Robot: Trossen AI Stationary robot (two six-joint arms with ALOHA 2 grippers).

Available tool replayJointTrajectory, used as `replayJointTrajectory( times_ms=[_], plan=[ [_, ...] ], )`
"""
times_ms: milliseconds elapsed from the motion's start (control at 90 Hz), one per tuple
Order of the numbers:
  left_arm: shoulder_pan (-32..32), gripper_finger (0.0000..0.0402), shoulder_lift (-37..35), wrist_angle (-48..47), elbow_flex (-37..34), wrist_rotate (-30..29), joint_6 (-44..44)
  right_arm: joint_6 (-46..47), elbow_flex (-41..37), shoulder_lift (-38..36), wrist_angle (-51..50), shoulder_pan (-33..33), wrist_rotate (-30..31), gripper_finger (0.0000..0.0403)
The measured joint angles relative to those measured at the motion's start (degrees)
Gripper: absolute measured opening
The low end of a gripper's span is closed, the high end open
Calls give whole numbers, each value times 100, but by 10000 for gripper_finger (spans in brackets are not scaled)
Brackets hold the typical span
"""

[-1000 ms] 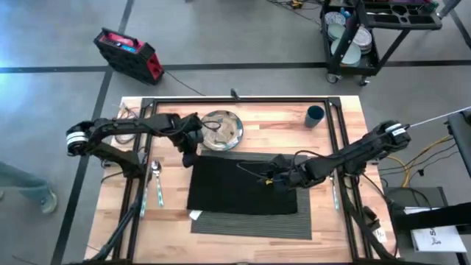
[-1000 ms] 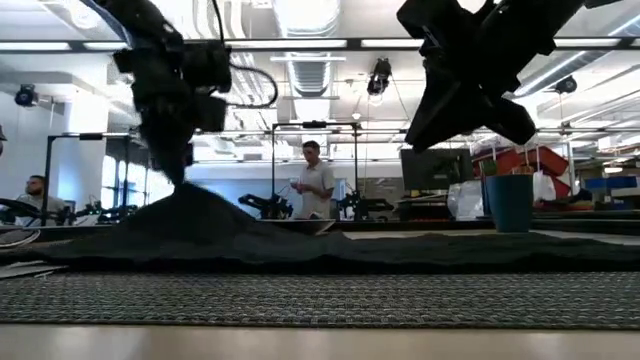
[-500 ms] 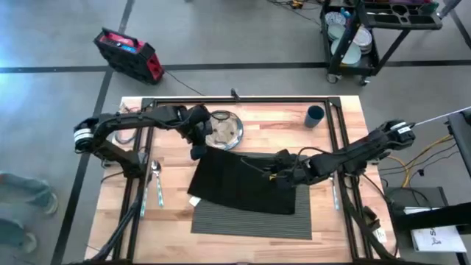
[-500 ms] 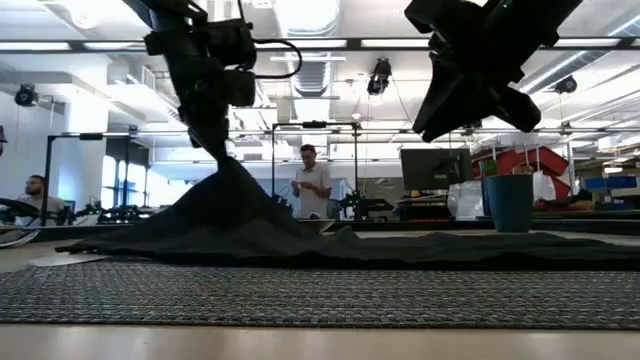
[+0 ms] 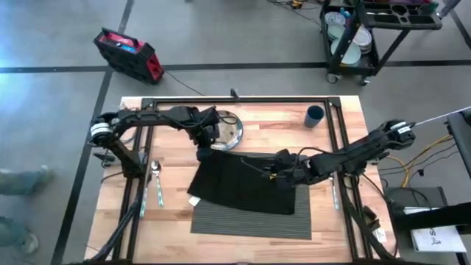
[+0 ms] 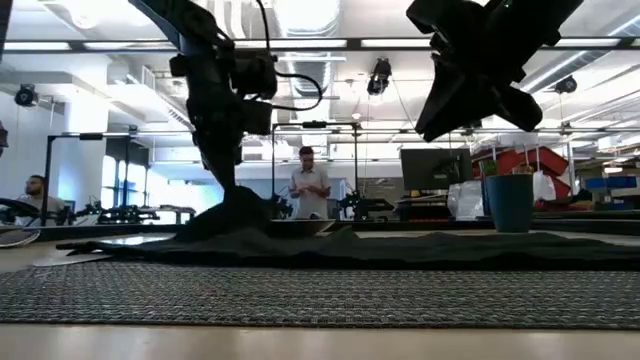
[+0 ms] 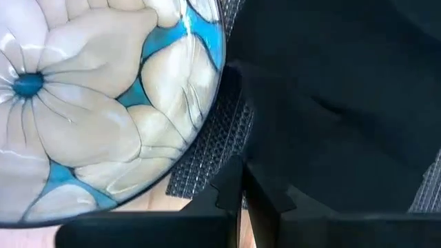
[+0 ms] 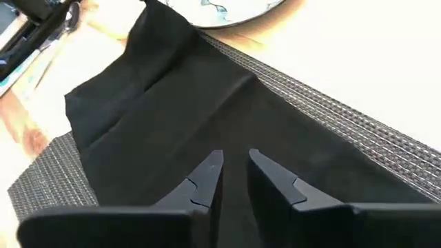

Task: Set table place
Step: Fold the black napkin

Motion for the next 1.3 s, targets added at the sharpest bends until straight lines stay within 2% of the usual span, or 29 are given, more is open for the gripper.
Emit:
replayJointTrajectory(
  times_ms=[411,989,1078,1300],
  plan=[
    [0,0,120,-39,116,-7,122,0,0,0,-26,-11,16,73],
    [-15,0,72,-895,1634,-74,510,0,0,0,-43,-74,171,58],
    [-15,0,70,-1177,1752,-317,577,0,0,0,-43,-87,174,64],
    [95,0,68,-1702,1708,-1346,976,2,0,1,-45,-149,178,79]
  ],
)
